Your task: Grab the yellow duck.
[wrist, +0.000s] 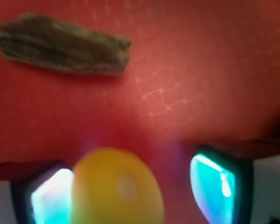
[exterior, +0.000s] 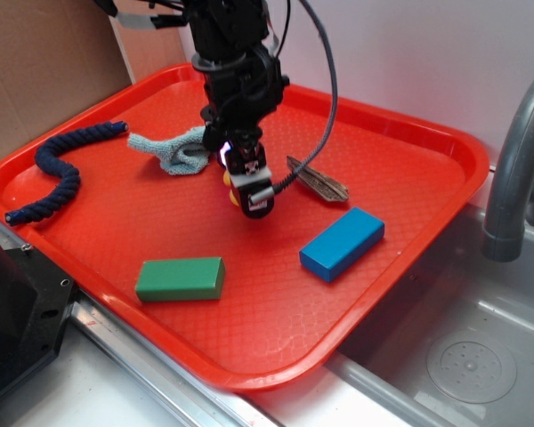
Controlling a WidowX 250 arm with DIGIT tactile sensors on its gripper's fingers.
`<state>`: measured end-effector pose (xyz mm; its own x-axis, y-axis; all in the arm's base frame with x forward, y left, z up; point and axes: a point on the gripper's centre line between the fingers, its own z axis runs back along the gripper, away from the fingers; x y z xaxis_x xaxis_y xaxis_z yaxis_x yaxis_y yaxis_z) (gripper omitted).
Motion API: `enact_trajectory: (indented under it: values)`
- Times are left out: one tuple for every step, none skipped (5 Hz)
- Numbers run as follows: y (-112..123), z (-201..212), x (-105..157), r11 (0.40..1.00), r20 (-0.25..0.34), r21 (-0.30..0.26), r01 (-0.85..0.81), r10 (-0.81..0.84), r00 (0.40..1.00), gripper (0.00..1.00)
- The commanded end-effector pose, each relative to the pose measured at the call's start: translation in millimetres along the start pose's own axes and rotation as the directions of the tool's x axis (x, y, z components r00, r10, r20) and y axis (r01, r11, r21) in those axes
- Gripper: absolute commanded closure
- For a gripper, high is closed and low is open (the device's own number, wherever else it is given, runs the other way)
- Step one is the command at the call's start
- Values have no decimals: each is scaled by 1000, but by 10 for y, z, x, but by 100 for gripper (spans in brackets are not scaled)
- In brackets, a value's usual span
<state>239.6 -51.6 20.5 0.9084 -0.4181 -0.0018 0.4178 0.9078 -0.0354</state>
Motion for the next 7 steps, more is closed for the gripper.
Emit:
enact_trajectory:
  values:
    - [-85,46,3,1000,17,25,-6,5,1000,100]
    - [-70,255,-65,998,55,48,-29,26,998,100]
    - [15,698,-235,990,134,82,-114,102,986,100]
    - [126,1169,-464,961,191,91,-260,239,952,100]
    - [272,1571,-662,873,178,47,-486,471,864,100]
    - [250,1845,-623,778,148,131,-614,597,789,100]
    - [174,1995,-610,770,169,120,-627,606,777,100]
